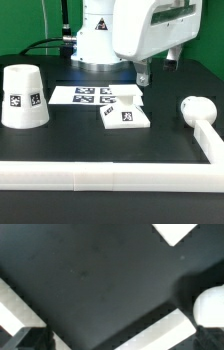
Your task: Assemble lamp
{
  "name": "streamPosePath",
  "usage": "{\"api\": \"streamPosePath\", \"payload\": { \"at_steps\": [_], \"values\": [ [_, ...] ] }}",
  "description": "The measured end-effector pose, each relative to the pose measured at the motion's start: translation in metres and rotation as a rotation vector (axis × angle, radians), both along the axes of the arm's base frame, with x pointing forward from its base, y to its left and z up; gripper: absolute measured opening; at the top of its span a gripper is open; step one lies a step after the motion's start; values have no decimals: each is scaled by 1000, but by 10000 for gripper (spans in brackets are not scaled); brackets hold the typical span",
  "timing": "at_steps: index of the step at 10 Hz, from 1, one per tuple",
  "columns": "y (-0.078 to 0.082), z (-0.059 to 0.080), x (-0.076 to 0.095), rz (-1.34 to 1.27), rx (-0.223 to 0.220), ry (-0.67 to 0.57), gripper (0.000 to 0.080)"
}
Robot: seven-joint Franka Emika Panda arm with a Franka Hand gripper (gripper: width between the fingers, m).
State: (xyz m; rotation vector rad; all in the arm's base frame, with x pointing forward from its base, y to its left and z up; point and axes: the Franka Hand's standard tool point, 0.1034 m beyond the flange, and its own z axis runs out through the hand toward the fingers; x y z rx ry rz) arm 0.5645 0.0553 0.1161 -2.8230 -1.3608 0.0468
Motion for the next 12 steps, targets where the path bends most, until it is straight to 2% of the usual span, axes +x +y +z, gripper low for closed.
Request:
{"api": "streamPosePath", "payload": {
  "at_steps": [4,5,9,10,12],
  "values": [
    [-1,0,0,2,0,0,699],
    [-9,-3,-9,23,-1,-6,699],
    [-49,-20,-66,40,-4,-23,699],
    [-54,-26,-74,26,-3,-20,699],
    [-53,-25,-74,11,-3,-20,699]
  ]
}}
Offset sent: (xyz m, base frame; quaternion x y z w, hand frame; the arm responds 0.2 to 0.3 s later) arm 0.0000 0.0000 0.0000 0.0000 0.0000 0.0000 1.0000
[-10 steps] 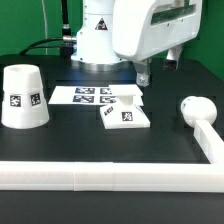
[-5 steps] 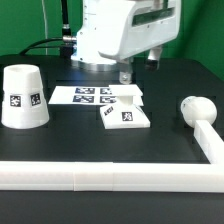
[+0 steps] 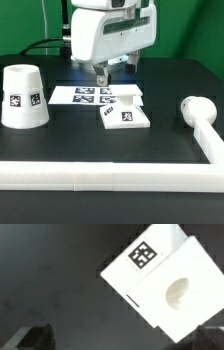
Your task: Assemble lamp
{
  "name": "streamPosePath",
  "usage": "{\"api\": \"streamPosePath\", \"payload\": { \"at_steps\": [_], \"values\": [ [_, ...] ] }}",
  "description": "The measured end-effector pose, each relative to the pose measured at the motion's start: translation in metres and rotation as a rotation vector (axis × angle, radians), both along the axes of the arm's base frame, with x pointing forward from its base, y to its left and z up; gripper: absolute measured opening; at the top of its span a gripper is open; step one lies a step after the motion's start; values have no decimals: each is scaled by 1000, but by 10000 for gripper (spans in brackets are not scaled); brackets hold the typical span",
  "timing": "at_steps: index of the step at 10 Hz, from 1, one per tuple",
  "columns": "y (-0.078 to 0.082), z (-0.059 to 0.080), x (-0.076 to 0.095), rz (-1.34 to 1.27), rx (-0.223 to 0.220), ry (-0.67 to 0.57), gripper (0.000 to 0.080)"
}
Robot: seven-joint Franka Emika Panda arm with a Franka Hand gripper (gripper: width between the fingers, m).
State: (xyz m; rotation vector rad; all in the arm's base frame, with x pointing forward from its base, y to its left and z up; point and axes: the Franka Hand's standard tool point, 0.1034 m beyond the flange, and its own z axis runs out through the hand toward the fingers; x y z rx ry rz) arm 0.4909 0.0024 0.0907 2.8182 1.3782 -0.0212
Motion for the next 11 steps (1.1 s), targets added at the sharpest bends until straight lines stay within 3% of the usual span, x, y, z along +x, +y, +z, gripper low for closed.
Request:
{"api": "streamPosePath", "payload": {
  "at_steps": [5,7,11],
  "values": [
    [2,-4,-6,-398,16,11,699],
    [11,-10,-16,-560,11,27,699],
    [17,-11,-17,-836,28,39,699]
  ]
}}
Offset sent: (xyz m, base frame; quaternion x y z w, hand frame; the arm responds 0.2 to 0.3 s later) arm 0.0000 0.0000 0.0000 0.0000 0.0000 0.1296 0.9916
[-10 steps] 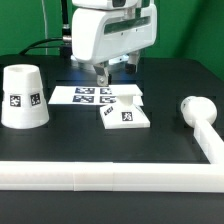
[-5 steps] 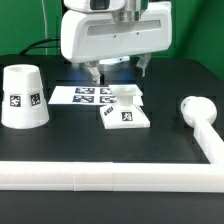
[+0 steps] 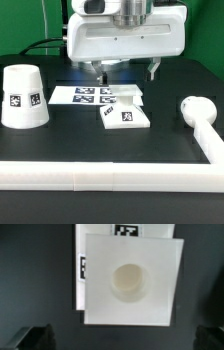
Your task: Assemble lamp
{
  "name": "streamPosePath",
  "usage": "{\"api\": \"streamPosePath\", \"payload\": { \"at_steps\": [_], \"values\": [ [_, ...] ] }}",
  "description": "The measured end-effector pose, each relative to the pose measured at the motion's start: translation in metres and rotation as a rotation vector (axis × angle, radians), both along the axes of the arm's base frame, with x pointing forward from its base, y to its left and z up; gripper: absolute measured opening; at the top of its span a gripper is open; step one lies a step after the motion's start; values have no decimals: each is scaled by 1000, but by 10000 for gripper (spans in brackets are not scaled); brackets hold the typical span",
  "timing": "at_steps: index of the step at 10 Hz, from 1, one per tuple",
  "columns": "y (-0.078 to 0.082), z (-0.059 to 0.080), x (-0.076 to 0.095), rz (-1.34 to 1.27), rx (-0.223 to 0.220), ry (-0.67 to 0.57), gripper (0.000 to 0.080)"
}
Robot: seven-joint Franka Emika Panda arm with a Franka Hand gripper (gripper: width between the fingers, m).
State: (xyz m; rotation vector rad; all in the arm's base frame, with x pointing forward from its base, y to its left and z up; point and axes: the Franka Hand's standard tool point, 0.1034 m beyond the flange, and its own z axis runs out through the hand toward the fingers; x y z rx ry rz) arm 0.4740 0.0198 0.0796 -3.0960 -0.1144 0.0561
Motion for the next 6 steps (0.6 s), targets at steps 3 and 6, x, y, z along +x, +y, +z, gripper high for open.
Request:
{"api": "streamPosePath", "payload": {
  "at_steps": [3,6],
  "values": [
    [3,-10,-8,-2,-1,-6,699],
    [1,-19,-11,20,-1,-12,699]
  ]
}}
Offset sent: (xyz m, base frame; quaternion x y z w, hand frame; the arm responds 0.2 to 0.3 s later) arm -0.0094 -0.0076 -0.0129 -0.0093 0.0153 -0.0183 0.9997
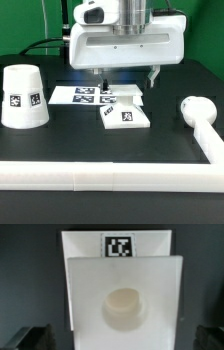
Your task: Assemble lamp
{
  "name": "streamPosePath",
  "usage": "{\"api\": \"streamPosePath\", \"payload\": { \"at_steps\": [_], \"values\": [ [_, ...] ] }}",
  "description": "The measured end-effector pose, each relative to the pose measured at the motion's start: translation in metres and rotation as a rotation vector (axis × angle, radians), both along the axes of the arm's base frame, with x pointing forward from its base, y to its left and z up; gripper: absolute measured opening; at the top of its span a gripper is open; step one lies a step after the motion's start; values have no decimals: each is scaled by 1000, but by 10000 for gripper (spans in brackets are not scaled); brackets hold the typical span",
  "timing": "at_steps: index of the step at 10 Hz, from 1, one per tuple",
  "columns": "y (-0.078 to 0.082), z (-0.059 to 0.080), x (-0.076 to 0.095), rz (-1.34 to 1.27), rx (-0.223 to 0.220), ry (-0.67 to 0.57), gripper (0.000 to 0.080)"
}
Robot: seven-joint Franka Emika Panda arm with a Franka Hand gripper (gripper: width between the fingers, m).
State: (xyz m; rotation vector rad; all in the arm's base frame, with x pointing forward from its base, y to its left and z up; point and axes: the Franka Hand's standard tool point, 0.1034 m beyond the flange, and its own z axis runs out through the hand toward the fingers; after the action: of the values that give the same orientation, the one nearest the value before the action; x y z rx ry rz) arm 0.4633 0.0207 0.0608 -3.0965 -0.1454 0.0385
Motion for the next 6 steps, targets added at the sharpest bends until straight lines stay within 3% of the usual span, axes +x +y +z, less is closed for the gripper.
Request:
{"api": "streamPosePath", "payload": {
  "at_steps": [5,6],
  "values": [
    [0,-11,-5,9,1,1,699],
    [-1,-9,-4,9,0,-2,574]
  ]
}}
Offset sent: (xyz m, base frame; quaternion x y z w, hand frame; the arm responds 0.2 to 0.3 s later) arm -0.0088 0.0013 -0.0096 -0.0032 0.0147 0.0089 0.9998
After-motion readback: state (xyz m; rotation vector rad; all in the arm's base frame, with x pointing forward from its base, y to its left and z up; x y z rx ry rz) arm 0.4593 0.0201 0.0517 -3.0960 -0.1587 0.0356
